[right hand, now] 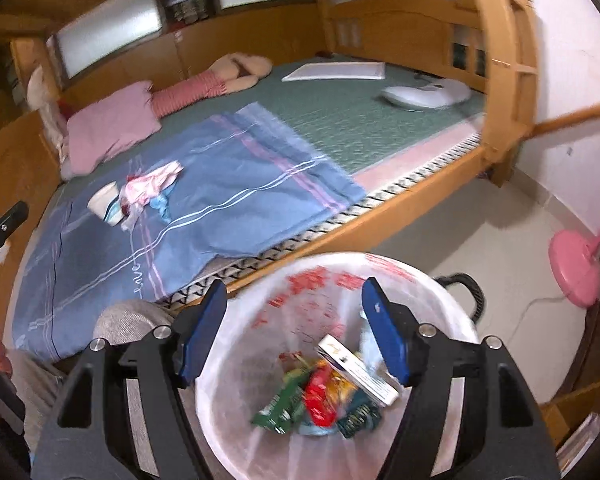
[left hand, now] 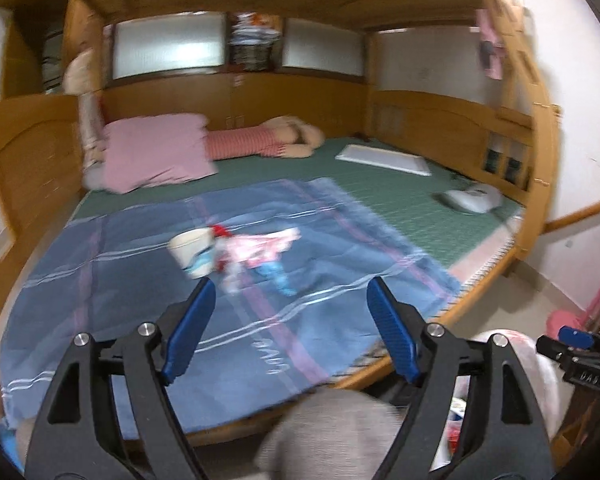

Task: Collect trash
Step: 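Move the right gripper to the pink paper and grasp it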

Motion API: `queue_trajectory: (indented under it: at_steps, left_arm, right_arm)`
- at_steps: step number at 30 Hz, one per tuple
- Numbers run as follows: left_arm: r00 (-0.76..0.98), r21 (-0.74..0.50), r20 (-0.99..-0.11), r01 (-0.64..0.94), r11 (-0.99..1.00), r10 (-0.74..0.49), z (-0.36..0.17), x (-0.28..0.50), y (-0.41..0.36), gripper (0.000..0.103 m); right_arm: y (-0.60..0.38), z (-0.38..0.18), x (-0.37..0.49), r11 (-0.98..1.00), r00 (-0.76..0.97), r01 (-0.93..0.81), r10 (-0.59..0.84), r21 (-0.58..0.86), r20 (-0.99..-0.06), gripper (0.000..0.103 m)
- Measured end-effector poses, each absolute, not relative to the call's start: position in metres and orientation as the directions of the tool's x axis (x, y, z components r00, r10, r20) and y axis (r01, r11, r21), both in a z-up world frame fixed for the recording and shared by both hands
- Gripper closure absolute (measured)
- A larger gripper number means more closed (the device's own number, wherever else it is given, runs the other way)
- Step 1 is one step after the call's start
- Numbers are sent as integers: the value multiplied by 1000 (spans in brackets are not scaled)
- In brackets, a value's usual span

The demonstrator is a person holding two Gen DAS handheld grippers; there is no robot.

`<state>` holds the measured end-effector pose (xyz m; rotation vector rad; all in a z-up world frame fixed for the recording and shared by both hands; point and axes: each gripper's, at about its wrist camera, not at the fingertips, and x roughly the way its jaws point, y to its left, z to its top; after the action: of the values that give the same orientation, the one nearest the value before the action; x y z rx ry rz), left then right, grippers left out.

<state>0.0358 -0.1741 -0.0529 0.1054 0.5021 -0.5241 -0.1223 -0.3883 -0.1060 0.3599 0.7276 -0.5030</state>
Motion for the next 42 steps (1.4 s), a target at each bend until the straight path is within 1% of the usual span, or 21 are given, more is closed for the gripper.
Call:
queue_trajectory:
  at_steps: [4,8,11,12,15,17,21,24,27,31,35,42]
  left_arm:
    - [772,-38,-533,389,921,-348,-72,74,-133,24]
    - [772,-44,-572,309,950,-277,-89,103,-101,24]
    - [766,-51,-596,265,963,-242,-100,120,-82,24]
    - [765,-51,-600,253,966,-232,-102,124,-76,24]
    - [760,-62,-614,219,974,-210,-111,137,-59,24]
    - [760,-63,-621,194,979,-191,-116,146,-47,24]
    - [756,-68,-633,162,984,-168,-127,162,-30,24]
    - [746,-76,-646,145,987,-159,-134,171,-23,24]
    - [741,-81,-653,140,987,-158,-141,177,-18,24]
    - [736,-82,-657,142,986,-161,-146,182,-16,24]
    - [730,-90,-664,137,986,-162,-150,187,-16,24]
    - [732,-79,-664,136,988,-154,-149,189,-14,24]
  right_arm:
    - [-375,-109,-65,881,652,459,-245,116,-717,34]
    - [-363,-112,-5,925,670,356,-150,137,-727,34]
    - [-358,-118,44,938,669,287,-51,194,-742,34]
    - [-358,-122,69,937,665,258,7,238,-747,34]
    - [-357,-133,127,924,643,221,102,311,-759,33]
    - [-353,-140,163,920,620,221,122,322,-775,33]
    - [-338,-145,223,912,601,186,190,366,-777,33]
    - [-325,-143,251,919,593,155,207,363,-778,33]
    - [-329,-138,270,921,587,211,148,328,-796,32]
    - [-371,-142,286,830,564,403,107,385,-819,29]
    - [-400,-167,315,739,510,496,178,456,-842,28]
    - [-406,-206,356,697,413,565,224,441,-883,28]
